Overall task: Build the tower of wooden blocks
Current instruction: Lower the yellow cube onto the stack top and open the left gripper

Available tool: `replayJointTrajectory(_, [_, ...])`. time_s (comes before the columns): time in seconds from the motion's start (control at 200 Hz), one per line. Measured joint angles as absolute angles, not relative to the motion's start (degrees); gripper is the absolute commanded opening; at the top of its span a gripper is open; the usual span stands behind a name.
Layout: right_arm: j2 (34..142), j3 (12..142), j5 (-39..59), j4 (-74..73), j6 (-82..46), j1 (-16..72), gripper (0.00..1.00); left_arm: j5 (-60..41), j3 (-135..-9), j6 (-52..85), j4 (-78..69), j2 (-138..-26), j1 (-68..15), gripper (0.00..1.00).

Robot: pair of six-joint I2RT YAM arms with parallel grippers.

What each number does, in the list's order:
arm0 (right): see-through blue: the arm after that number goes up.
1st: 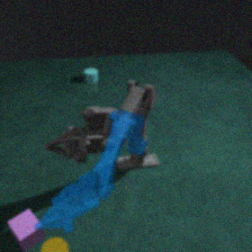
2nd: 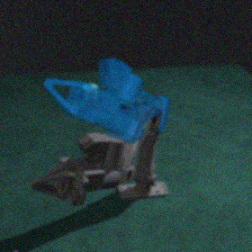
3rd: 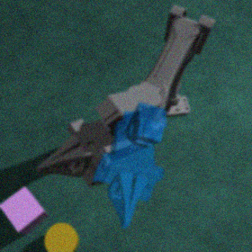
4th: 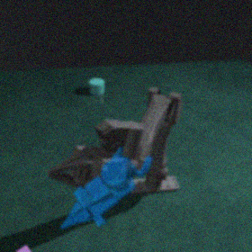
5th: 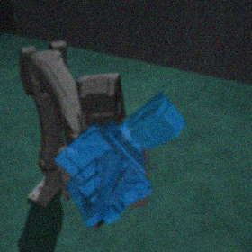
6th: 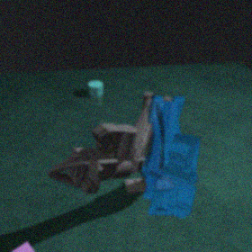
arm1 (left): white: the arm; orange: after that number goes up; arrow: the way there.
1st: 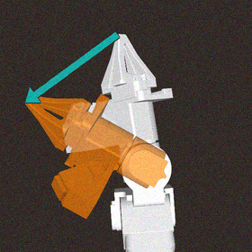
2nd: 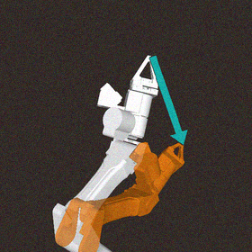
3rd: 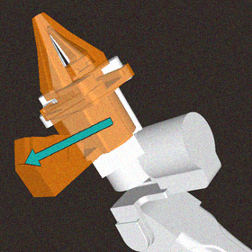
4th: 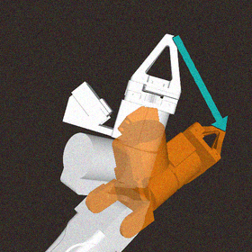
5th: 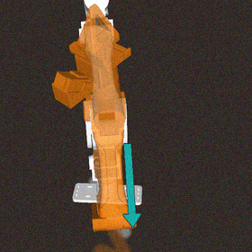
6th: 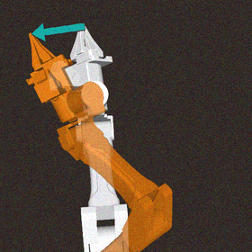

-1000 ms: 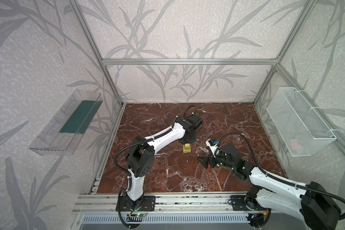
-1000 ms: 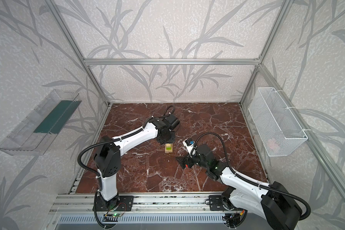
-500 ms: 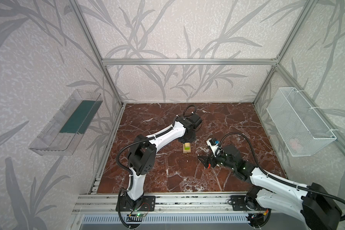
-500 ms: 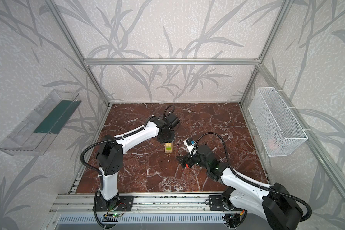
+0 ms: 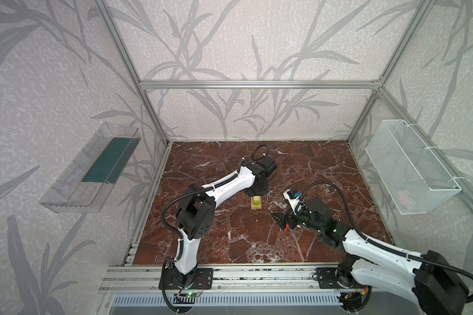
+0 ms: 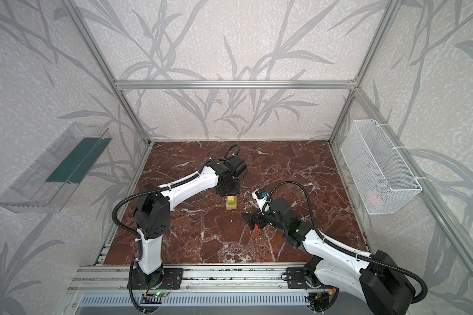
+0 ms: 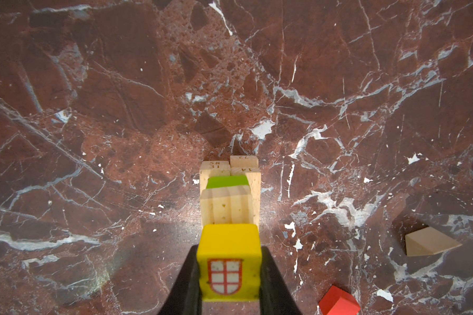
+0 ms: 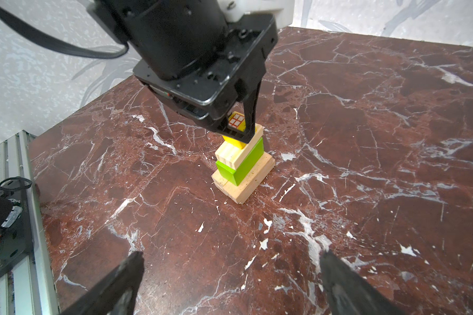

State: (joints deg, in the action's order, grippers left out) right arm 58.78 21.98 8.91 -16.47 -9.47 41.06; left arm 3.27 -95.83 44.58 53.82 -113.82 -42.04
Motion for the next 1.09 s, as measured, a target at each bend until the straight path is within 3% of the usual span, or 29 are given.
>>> replayJointTrajectory(0.215, [58.76, 21.96, 8.4, -16.47, -9.45, 41.06, 0.99, 3.27, -95.98, 44.53, 54.06, -113.89, -42.02, 0.3])
replayJointTrajectory(0.48, [58.33, 21.76, 7.97, -16.47, -9.43, 41.06, 0.99, 3.18, -96.29, 44.71, 54.92, -113.91, -42.02, 0.42])
replayJointTrajectory(0.7, [58.17, 21.65, 7.94, -16.45, -9.43, 41.04, 0.99, 2.85, -96.36, 44.77, 54.83, -113.91, -42.04, 0.43])
replayJointTrajectory(1.095, [58.17, 21.65, 7.92, -16.45, -9.41, 41.04, 0.99, 2.85, -96.4, 45.28, 54.83, -114.67, -42.04, 0.34])
